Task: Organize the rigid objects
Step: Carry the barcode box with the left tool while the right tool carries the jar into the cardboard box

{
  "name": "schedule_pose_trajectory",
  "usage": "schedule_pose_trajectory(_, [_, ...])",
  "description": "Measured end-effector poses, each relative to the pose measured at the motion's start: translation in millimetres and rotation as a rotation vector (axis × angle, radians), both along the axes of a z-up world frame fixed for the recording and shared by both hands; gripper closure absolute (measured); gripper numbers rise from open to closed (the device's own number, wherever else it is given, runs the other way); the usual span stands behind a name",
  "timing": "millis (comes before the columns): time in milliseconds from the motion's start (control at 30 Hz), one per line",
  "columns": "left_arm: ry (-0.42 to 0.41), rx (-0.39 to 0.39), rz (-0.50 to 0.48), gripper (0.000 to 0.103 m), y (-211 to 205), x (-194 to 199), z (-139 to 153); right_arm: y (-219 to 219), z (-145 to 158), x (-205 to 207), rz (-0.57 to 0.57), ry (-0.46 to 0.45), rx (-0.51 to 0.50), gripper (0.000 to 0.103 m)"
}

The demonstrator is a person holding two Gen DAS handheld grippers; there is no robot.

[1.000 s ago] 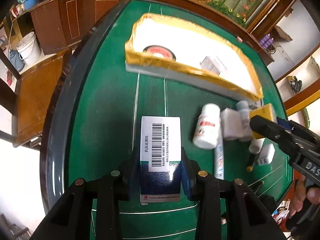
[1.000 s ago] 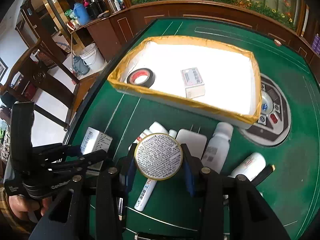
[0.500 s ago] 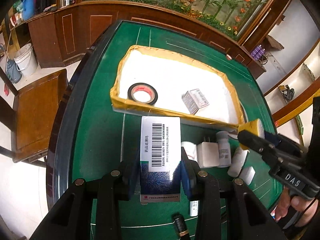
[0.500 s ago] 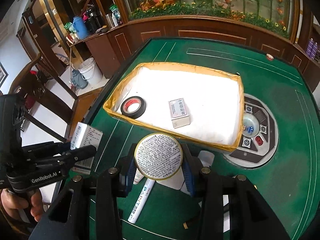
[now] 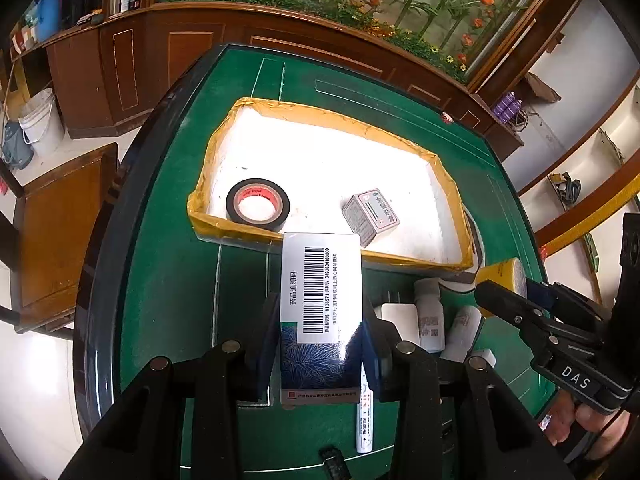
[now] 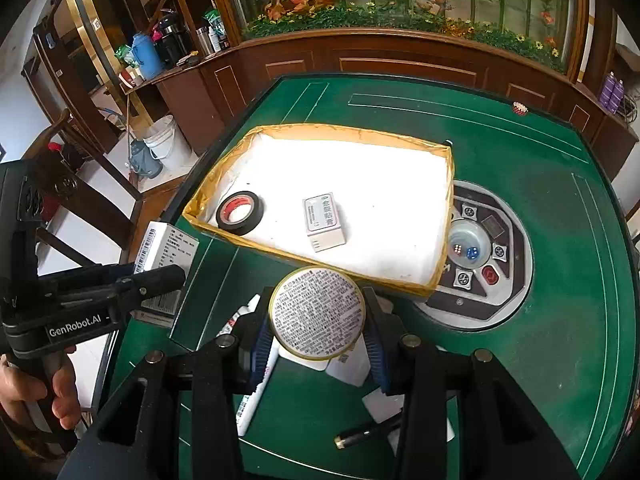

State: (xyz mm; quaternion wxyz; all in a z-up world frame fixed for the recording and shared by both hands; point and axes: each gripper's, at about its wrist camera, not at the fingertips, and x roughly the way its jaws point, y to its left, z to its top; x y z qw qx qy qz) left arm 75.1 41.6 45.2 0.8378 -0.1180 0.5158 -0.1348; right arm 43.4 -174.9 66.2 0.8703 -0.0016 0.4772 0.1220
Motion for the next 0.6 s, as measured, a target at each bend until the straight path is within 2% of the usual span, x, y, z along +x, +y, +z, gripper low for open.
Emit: schedule_pose_trajectory(600, [0.017,0.003,0.033,0.065,-5,29,1,-20,-4,29,0.007,-0.004,0.032,0.064])
